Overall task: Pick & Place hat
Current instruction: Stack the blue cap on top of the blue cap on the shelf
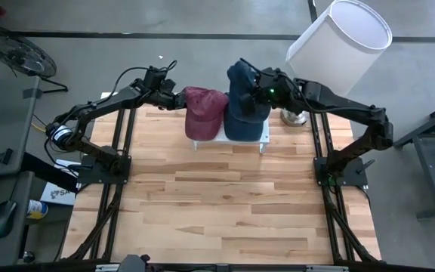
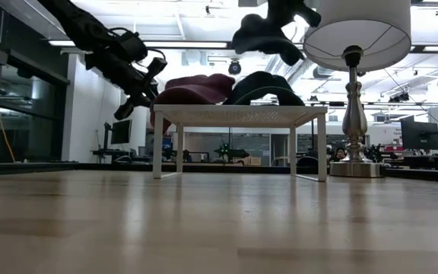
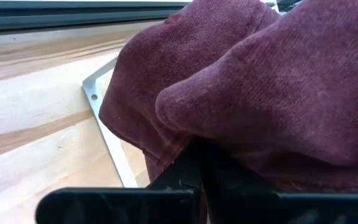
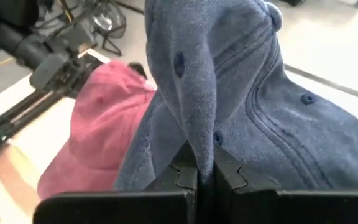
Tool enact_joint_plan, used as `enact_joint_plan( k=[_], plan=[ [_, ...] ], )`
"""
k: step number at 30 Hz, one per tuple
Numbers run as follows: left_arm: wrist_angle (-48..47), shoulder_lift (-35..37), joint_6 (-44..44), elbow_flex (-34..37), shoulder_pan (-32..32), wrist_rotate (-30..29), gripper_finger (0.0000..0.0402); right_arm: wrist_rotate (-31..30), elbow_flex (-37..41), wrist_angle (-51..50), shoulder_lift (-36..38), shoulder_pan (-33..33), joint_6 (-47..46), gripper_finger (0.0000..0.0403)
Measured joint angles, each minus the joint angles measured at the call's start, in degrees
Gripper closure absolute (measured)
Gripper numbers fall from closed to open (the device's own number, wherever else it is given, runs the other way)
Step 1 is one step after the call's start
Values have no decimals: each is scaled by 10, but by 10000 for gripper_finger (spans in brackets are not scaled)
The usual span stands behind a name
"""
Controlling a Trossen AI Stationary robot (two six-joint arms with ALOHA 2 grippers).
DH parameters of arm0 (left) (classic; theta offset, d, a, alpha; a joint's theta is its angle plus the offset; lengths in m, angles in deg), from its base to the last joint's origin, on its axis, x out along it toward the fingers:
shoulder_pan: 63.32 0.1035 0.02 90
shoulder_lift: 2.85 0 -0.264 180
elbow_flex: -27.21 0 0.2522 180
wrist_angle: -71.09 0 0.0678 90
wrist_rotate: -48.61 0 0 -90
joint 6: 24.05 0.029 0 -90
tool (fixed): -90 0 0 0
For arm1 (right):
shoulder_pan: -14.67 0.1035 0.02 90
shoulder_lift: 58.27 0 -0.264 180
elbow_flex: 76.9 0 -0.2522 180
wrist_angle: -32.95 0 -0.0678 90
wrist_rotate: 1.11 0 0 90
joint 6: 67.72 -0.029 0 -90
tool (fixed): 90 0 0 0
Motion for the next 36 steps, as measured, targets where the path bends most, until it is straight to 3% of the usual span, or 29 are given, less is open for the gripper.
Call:
enact_joint_plan(
  k=[6, 36],
  plan=[
    [0, 0, -3, 0, 1, -3, 401, 40, 0, -31, -14, 0, -30, 400],
    [1, 0, -3, 0, 1, -6, 401, 90, 0, -78, -105, -14, -117, 400]
  ],
)
